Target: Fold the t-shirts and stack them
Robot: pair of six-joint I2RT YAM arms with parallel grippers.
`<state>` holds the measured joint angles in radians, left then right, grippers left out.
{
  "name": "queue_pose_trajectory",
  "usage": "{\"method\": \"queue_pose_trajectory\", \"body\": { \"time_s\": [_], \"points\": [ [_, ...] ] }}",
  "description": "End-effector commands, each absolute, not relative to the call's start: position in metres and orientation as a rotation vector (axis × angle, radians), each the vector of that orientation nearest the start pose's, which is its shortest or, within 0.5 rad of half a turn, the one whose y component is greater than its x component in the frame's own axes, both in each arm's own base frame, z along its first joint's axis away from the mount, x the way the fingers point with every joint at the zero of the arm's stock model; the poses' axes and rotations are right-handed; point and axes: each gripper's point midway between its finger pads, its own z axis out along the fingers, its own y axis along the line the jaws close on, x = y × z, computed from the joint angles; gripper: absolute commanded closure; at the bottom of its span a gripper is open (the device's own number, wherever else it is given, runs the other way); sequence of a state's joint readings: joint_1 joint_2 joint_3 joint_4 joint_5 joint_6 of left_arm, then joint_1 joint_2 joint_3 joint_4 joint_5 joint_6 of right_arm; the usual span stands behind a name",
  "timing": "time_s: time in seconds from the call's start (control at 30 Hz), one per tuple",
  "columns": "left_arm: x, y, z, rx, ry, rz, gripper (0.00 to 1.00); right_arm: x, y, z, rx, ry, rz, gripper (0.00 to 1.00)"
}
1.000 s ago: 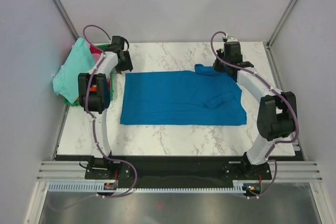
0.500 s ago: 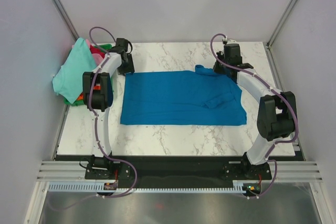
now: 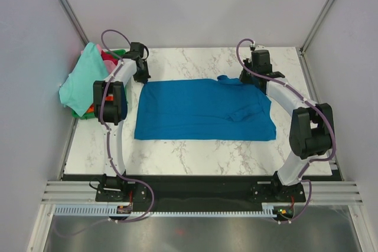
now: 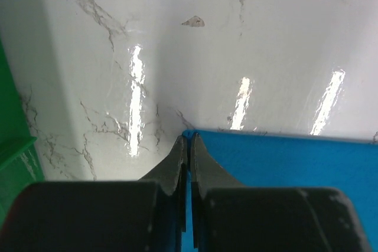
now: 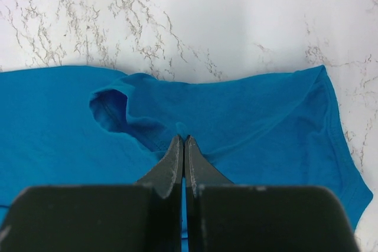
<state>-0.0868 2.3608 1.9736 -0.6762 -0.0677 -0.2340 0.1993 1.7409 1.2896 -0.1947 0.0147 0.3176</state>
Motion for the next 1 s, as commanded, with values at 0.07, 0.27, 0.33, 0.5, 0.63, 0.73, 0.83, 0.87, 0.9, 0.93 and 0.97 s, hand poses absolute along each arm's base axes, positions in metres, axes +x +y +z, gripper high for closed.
{"method": "queue_pose_trajectory", "body": {
  "time_s": [0.07,0.27,0.33,0.5,0.63,0.73,0.83,0.87,0.9,0.93,0.97],
  "points": [
    [0.538,-0.06,0.053,-0.164,2.58,-0.087,0.98,0.469,0.109,0.183,0.118,2.129,0.292,1.0],
    [0.521,-0.06,0.087,-0.182,2.54,-0.109,0.98,0.455,0.107,0.192,0.117,2.118,0.307,1.0],
    [0.512,-0.06,0.093,-0.184,2.539,-0.116,0.98,0.449,0.106,0.192,0.115,2.12,0.308,1.0],
    [0.483,-0.056,0.114,-0.189,2.525,-0.117,0.98,0.423,0.099,0.191,0.123,2.115,0.299,1.0],
    [0.46,-0.053,0.123,-0.204,2.522,-0.112,0.98,0.402,0.088,0.184,0.142,2.121,0.261,1.0],
    [0.443,-0.05,0.126,-0.204,2.525,-0.098,0.98,0.385,0.078,0.174,0.167,2.13,0.218,1.0],
    [0.429,-0.045,0.124,-0.206,2.532,-0.078,0.98,0.37,0.067,0.164,0.225,2.137,0.18,1.0],
    [0.425,-0.045,0.122,-0.205,2.537,-0.078,0.98,0.363,0.066,0.161,0.237,2.139,0.181,1.0],
    [0.419,-0.045,0.116,-0.202,2.556,-0.08,0.98,0.36,0.066,0.158,0.263,2.139,0.191,1.0],
    [0.417,-0.046,0.116,-0.199,2.558,-0.083,0.98,0.356,0.064,0.156,0.276,2.141,0.187,1.0],
    [0.414,-0.046,0.117,-0.199,2.557,-0.085,0.98,0.35,0.062,0.152,0.29,2.143,0.185,1.0]
  ]
}}
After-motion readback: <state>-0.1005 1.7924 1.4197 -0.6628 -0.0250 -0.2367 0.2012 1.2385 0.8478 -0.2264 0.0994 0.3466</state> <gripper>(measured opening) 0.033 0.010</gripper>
